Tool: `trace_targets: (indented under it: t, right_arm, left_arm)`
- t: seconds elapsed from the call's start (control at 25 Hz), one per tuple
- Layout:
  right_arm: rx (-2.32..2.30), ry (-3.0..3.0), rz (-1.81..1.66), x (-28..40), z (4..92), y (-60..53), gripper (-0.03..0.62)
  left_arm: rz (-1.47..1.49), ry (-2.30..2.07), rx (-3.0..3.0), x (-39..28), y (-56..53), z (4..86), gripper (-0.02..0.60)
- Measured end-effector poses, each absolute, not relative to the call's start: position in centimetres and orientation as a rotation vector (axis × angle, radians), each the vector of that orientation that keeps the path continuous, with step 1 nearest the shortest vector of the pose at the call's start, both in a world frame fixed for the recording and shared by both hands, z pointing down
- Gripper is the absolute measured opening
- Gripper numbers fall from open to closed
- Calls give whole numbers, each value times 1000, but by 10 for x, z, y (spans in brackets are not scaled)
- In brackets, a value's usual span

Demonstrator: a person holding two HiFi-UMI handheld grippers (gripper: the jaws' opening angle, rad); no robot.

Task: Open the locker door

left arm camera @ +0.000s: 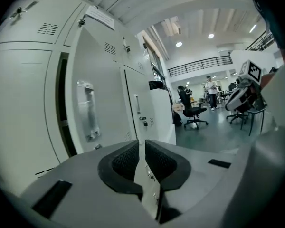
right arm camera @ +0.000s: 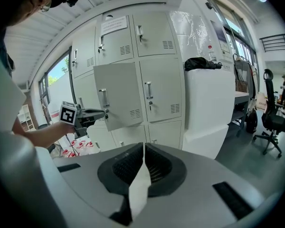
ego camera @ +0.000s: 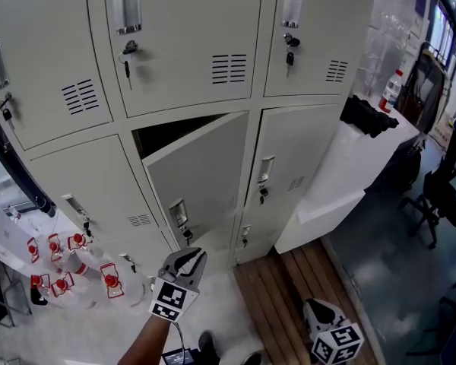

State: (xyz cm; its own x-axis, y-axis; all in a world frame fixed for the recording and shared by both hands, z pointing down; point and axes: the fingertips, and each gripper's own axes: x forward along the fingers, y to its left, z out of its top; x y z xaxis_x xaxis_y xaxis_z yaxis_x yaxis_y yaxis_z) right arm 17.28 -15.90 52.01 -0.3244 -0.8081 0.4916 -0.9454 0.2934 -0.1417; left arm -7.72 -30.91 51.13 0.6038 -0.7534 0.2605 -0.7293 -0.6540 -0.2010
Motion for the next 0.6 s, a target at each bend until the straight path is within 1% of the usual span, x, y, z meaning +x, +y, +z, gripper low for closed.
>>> trace_targets:
  t: [0.28,0.6]
  right_arm:
    - [1598,-2240,575,172,517,-147,38]
    - [1613,-2224,604,177,524,-123,38]
  left_arm:
    - [-531,1148,-2777,-47,-291,511,29]
    - [-549,1125,-2771,-43,-274,509,29]
